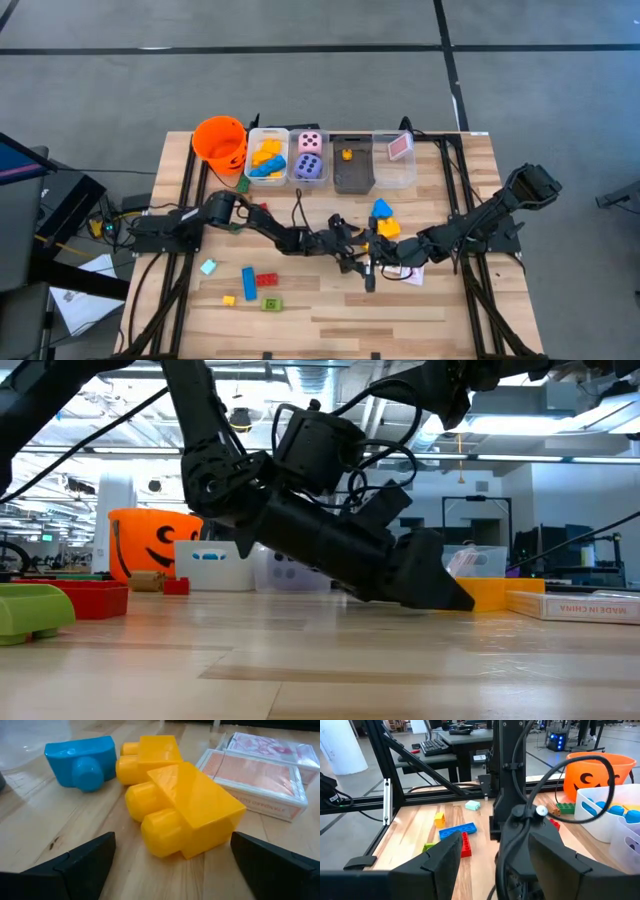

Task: Pick & Place Toys
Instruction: Put the yellow stud game piece into the white bin

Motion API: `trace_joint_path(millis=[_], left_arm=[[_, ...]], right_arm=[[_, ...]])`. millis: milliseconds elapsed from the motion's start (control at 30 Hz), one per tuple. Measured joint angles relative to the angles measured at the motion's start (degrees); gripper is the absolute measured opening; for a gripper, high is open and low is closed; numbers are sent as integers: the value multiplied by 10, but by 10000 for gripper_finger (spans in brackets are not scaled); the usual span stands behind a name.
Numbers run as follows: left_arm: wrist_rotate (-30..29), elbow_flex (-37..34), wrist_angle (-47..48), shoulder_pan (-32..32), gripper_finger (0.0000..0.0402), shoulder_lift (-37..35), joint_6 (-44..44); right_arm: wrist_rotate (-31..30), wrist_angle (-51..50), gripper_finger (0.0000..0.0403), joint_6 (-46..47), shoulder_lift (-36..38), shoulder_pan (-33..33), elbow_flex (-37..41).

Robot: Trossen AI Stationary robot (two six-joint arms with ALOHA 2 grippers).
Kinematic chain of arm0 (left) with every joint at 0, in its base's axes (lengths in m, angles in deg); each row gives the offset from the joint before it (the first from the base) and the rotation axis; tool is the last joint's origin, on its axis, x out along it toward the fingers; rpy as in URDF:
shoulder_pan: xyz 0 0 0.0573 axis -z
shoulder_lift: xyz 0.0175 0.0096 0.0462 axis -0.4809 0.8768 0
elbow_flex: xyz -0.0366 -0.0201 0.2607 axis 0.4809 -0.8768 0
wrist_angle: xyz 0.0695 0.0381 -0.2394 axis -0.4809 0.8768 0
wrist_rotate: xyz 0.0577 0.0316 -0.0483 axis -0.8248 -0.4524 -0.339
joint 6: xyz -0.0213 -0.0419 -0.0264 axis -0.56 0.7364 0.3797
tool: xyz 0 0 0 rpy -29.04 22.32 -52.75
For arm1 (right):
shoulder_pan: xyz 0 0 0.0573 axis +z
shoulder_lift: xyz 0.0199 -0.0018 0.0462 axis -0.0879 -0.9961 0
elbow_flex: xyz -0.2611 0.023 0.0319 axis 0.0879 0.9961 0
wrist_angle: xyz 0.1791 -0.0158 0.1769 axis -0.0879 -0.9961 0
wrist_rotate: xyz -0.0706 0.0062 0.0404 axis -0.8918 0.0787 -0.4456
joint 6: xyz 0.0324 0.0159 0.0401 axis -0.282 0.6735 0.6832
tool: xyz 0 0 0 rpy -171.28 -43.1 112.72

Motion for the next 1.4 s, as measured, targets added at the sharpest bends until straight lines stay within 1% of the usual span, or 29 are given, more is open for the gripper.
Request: trace_joint_path(millis=[200,400,567,733,933,1033,1233,1400], left_arm=[[6,13,3,0,389,1,10],[6,16,3,3,383,1,66],[3,16,4,13,379,1,69],[-41,16,4,17,379,1,72],[-58,16,5,15,379,1,111],[-68,16,5,15,379,1,112],[-70,16,8,15,379,1,111],[-109,16,47,11,379,-2,109]], right_arm=[[0,-2,224,0,0,0,0],[0,-2,224,1,0,0,0],[0,-2,224,7,0,0,0],[-10,-2,224,11,0,0,0],[-15,-2,224,11,0,0,0],[-15,-2,224,11,0,0,0],[-15,-2,224,11,0,0,0],[-16,-2,224,11,0,0,0]])
